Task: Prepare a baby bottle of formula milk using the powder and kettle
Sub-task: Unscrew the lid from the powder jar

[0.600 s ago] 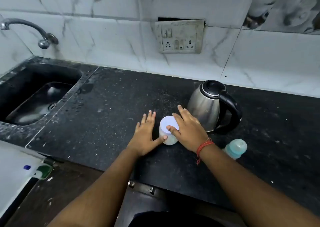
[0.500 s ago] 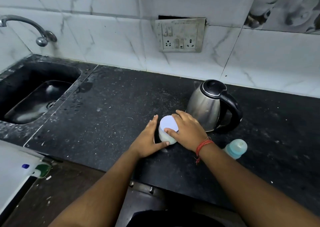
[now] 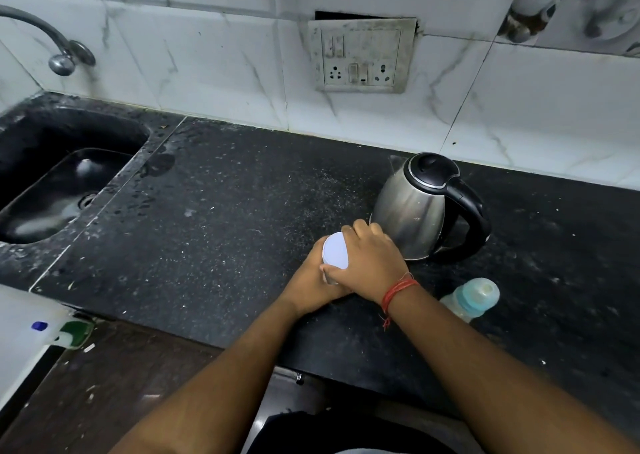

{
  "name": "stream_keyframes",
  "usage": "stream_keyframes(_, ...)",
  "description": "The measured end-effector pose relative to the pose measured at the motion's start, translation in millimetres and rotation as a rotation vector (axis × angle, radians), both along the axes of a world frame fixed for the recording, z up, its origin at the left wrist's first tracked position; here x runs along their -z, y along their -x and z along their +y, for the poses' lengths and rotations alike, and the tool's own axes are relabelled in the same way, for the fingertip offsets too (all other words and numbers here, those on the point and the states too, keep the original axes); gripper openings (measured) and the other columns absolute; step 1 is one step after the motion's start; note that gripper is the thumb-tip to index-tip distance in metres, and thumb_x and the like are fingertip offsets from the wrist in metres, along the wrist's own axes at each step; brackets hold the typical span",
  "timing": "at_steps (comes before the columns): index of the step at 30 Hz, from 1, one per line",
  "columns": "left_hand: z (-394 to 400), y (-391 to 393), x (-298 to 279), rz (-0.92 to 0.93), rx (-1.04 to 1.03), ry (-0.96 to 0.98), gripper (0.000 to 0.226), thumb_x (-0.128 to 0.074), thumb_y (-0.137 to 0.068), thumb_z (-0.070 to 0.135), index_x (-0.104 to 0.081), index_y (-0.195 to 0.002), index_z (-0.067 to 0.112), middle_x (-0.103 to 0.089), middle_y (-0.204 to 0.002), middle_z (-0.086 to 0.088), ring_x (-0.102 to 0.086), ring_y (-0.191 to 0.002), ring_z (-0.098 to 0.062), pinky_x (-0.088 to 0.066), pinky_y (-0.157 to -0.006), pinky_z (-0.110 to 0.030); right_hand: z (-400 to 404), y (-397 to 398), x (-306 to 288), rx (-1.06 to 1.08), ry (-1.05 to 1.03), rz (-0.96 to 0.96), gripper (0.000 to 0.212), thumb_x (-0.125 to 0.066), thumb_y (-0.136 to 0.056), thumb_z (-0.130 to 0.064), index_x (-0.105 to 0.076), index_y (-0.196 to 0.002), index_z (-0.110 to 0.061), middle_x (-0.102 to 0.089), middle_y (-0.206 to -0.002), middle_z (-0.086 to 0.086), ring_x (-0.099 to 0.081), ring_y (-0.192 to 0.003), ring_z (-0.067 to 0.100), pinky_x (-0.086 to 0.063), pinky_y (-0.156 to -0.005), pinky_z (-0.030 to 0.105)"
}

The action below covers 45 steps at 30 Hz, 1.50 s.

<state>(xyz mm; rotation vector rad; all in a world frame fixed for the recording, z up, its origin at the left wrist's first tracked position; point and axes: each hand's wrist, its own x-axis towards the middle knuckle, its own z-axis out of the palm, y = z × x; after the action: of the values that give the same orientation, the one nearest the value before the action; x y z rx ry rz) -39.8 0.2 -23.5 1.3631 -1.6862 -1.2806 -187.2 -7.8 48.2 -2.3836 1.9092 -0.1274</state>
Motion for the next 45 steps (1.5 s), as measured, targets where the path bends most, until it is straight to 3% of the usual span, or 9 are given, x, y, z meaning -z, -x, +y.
stream_keyframes(5, 1, 6, 2, 0.053, -0.038, 0.007, 0.086, -0.091, -0.073, 0.004, -0.042, -0.136, 0.036, -0.058, -0.136, 0.012, -0.059, -0.122, 0.001, -0.051, -0.096, -0.018, -1, 1, -6, -0.024, -0.047, -0.015, 0.074, -0.062, -0.074, -0.072, -0.058, -0.118, -0.013, -0.054, -0.115, 0.003, -0.055, -0.107, 0.024, -0.049, -0.087, 0.036)
stream_keyframes(10, -3, 7, -7, 0.074, -0.029, -0.018, 0.085, -0.091, -0.07, 0.001, -0.045, -0.134, 0.033, -0.063, -0.126, 0.011, -0.062, -0.112, 0.009, -0.052, -0.089, -0.016, -11, 11, -16, -0.025, -0.131, -0.125, 0.062, -0.067, -0.075, -0.065, -0.059, -0.108, -0.013, -0.053, -0.107, 0.001, -0.058, -0.098, 0.021, -0.041, -0.081, 0.03)
stream_keyframes(15, -9, 3, -18, 0.045, 0.007, -0.053, 0.085, -0.095, -0.064, 0.029, -0.045, -0.13, 0.05, -0.067, -0.127, 0.009, -0.066, -0.12, -0.01, -0.055, -0.103, -0.042, -18, 16, -26, -0.013, -0.154, -0.18, 0.051, -0.064, -0.075, -0.068, -0.052, -0.091, -0.022, -0.046, -0.096, -0.007, -0.05, -0.084, 0.014, -0.038, -0.075, 0.029)
stream_keyframes(19, -11, 2, -31, 0.023, 0.033, -0.053, 0.081, -0.093, -0.059, 0.039, -0.047, -0.125, 0.051, -0.067, -0.125, 0.013, -0.065, -0.118, -0.004, -0.055, -0.104, -0.039, -20, 20, -32, -0.024, -0.191, -0.216, 0.046, -0.064, -0.075, -0.067, -0.052, -0.087, -0.024, -0.046, -0.093, -0.009, -0.052, -0.084, 0.014, -0.043, -0.077, 0.033)
stream_keyframes(26, -10, -5, -43, 0.046, 0.186, -0.14, 0.094, -0.093, -0.062, 0.037, -0.045, -0.143, 0.033, -0.065, -0.135, 0.007, -0.063, -0.127, -0.011, -0.052, -0.109, -0.041, -23, 40, -47, -0.23, -0.383, -0.382, 0.047, -0.069, -0.079, -0.05, -0.063, -0.12, -0.027, -0.053, -0.107, -0.006, -0.057, -0.099, 0.012, -0.048, -0.093, 0.037)
stream_keyframes(30, -11, -5, -45, 0.025, 0.192, -0.174, 0.099, -0.093, -0.061, 0.04, -0.041, -0.145, 0.029, -0.062, -0.136, 0.005, -0.061, -0.127, -0.01, -0.052, -0.109, -0.041, -26, 52, -58, -0.292, -0.568, -0.408, 0.074, -0.07, -0.087, -0.024, -0.038, -0.154, -0.029, -0.042, -0.144, -0.01, -0.042, -0.132, 0.005, -0.035, -0.111, 0.024)
stream_keyframes(38, -12, -2, -50, -0.055, 0.092, -0.116, 0.084, -0.094, -0.072, 0.026, -0.041, -0.136, 0.035, -0.061, -0.126, 0.015, -0.063, -0.113, 0.002, -0.052, -0.096, -0.022, -25, 44, -47, -0.102, -0.362, -0.262, 0.09, -0.061, -0.082, -0.072, -0.036, -0.153, -0.022, -0.043, -0.151, 0.0, -0.046, -0.135, 0.019, -0.039, -0.112, 0.037)
stream_keyframes(41, -12, 0, -50, -0.069, 0.09, -0.094, 0.079, -0.094, -0.073, 0.024, -0.041, -0.128, 0.043, -0.062, -0.123, 0.017, -0.062, -0.11, 0.007, -0.05, -0.091, -0.016, -20, 38, -42, -0.062, -0.33, -0.321, 0.09, -0.066, -0.083, -0.064, -0.03, -0.155, -0.024, -0.04, -0.154, 0.001, -0.045, -0.138, 0.02, -0.038, -0.111, 0.036)
stream_keyframes(45, -11, -4, -49, -0.052, 0.115, -0.125, 0.087, -0.095, -0.072, 0.025, -0.039, -0.137, 0.037, -0.059, -0.129, 0.018, -0.06, -0.114, 0.01, -0.049, -0.096, -0.018, -16, 40, -42, -0.054, -0.422, -0.553, 0.087, -0.078, -0.081, -0.031, -0.03, -0.153, -0.022, -0.051, -0.142, -0.006, -0.052, -0.129, 0.016, -0.043, -0.108, 0.032)
